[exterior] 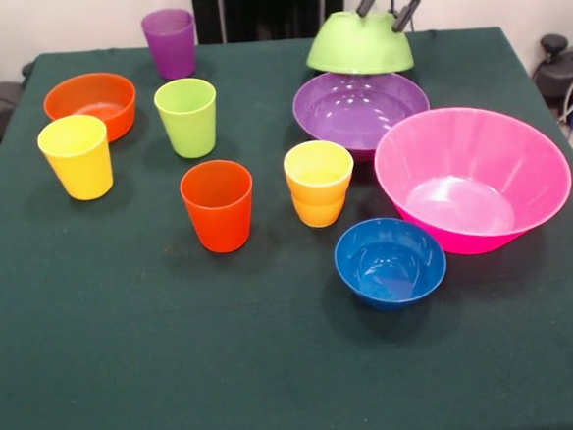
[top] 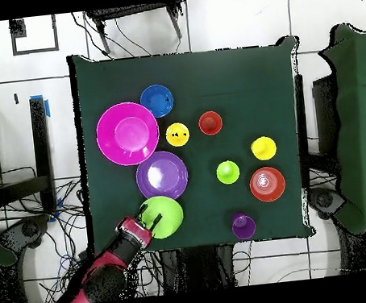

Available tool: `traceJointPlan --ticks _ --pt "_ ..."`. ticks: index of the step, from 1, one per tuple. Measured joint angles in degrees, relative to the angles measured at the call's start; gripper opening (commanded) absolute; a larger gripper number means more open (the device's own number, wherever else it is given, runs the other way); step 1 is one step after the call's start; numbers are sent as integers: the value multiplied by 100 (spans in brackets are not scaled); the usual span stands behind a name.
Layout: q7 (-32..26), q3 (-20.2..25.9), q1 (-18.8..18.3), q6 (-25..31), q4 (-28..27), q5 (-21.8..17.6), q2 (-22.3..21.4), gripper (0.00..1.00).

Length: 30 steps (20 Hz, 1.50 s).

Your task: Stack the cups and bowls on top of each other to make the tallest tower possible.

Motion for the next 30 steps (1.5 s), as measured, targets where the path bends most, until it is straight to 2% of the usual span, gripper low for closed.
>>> traceJointPlan --ticks 3,6,14,30 --pt "0 153 -145 -327 61 8 -10 100" --pt "0 236 -202 -684 115 197 72 100" --pt "0 320 -74 -794 234 614 90 100" --pt "0 329 -91 -1302 591 620 -279 100"
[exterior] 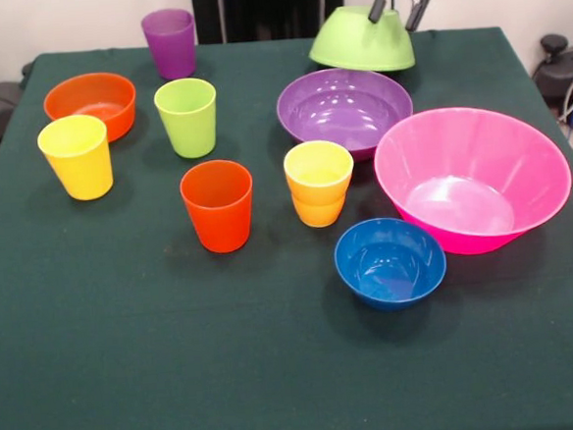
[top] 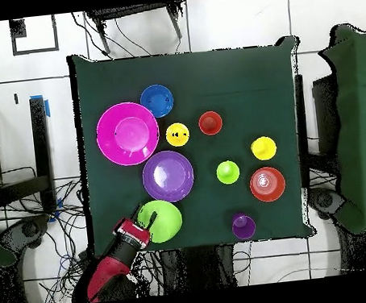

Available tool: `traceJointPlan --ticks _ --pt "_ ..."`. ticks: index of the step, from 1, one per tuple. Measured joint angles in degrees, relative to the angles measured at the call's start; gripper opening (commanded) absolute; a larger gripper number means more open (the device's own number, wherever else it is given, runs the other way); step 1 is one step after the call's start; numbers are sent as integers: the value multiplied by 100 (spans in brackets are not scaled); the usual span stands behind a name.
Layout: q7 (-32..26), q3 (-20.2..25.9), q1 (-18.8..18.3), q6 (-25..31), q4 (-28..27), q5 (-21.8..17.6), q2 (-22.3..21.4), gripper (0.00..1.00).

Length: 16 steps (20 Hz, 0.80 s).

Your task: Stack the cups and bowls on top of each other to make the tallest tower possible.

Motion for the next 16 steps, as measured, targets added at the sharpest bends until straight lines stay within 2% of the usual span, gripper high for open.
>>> traceJointPlan --ticks 10,16 --pt "0 26 -19 -1 98 0 -182 100" --pt "0 238 -96 -1 162 0 -380 100"
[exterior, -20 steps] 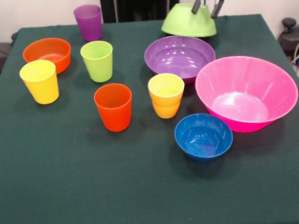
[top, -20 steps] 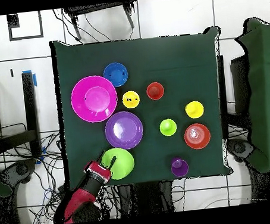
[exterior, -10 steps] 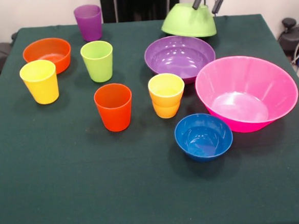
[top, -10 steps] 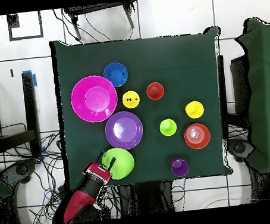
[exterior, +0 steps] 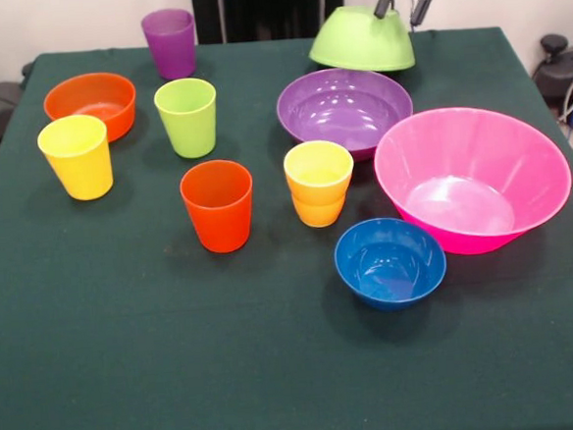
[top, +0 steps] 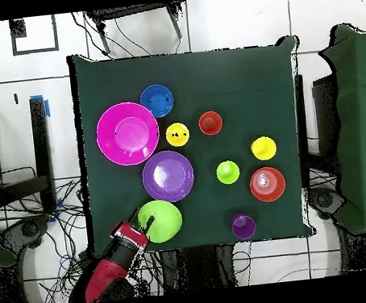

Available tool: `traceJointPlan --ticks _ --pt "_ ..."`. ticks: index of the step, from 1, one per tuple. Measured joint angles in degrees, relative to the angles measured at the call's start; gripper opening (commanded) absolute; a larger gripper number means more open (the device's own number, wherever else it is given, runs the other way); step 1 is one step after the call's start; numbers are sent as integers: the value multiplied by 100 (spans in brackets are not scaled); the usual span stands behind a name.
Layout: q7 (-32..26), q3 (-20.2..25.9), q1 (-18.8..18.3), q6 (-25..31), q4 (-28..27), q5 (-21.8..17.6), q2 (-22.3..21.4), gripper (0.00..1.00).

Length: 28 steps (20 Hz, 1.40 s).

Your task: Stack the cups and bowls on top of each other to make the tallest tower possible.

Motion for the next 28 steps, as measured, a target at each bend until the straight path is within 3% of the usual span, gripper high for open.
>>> traceJointPlan --ticks 21,28 --pt "0 67 376 748 3 111 -580 100" --pt "0 461 388 748 0 531 -447 100"
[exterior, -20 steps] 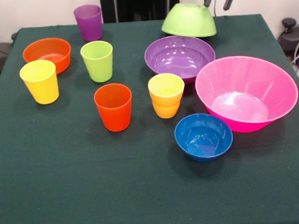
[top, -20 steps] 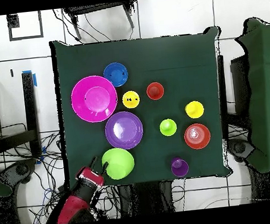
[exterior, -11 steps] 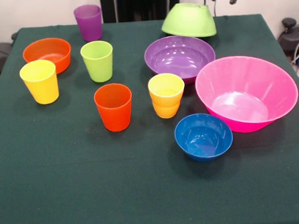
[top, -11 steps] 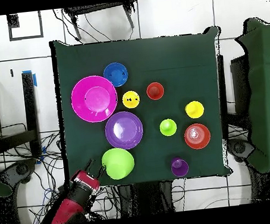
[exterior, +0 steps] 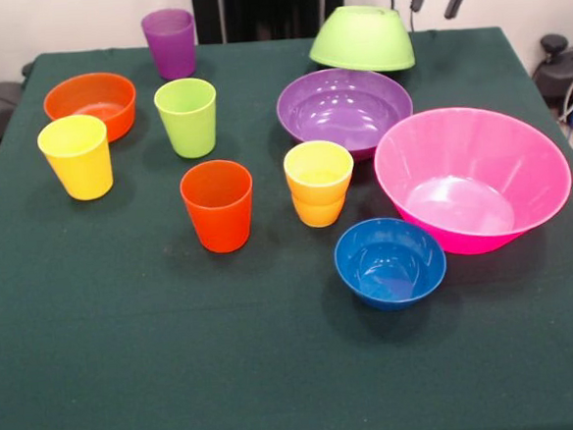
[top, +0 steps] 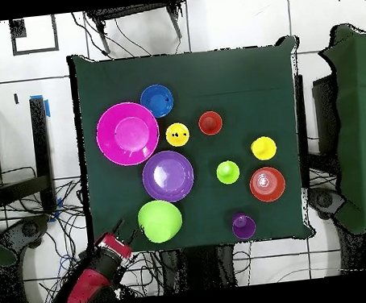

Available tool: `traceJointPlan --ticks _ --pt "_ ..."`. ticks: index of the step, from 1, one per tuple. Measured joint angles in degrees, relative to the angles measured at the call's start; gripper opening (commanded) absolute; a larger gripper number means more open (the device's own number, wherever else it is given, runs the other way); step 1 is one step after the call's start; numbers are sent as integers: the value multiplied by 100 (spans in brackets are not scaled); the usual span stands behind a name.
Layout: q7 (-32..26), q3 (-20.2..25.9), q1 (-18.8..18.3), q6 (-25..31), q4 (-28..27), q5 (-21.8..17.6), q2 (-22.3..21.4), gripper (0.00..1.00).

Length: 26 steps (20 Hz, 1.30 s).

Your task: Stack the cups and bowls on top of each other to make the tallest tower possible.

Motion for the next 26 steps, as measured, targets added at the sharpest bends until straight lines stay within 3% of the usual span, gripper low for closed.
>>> traceJointPlan --ticks 11,26 --pt "0 468 299 -1 -50 720 340 100" --pt "0 985 -15 -14 -56 725 521 100"
